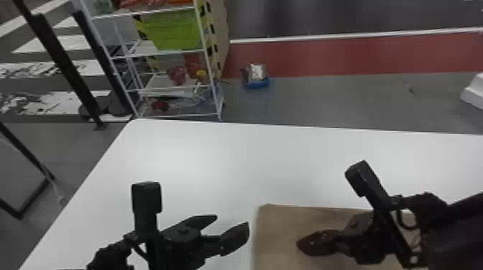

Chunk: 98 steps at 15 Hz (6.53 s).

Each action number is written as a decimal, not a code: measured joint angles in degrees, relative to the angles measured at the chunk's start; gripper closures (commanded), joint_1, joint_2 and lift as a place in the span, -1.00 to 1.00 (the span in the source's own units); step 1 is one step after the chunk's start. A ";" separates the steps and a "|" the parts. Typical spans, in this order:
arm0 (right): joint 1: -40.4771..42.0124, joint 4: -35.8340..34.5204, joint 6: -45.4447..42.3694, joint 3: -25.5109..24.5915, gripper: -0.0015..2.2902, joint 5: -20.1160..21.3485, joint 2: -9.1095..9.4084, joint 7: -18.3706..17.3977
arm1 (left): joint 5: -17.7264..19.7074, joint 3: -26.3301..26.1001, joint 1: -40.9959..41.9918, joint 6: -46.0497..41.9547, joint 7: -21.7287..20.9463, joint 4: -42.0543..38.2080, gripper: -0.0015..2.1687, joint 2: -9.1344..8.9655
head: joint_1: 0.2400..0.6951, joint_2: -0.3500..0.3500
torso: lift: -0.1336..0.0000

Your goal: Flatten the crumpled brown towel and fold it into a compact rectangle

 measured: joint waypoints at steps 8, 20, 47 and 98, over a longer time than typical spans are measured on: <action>6.88 -15.08 12.40 -20.49 -0.60 -13.06 -6.41 1.18 | -0.04 -0.35 0.40 0.02 0.07 -0.78 -0.93 0.00 | 1.00 -0.02 | -0.85; 16.77 -14.24 18.57 -38.63 -0.53 -19.61 -18.12 -0.06 | -0.28 -1.55 -0.87 -0.07 0.07 0.63 -0.93 0.00 | 1.00 -0.85 | -0.85; 7.43 -6.86 19.09 -23.57 -0.33 -11.02 -18.61 0.01 | -0.48 -0.94 -0.76 0.08 -0.37 0.41 -0.93 0.00 | 1.00 -0.69 | -0.85; 1.55 -18.37 24.70 -38.01 -0.10 -30.19 -7.76 2.91 | -0.14 -0.04 -0.90 0.26 -0.46 0.80 -0.93 0.00 | 1.00 -0.24 | -0.85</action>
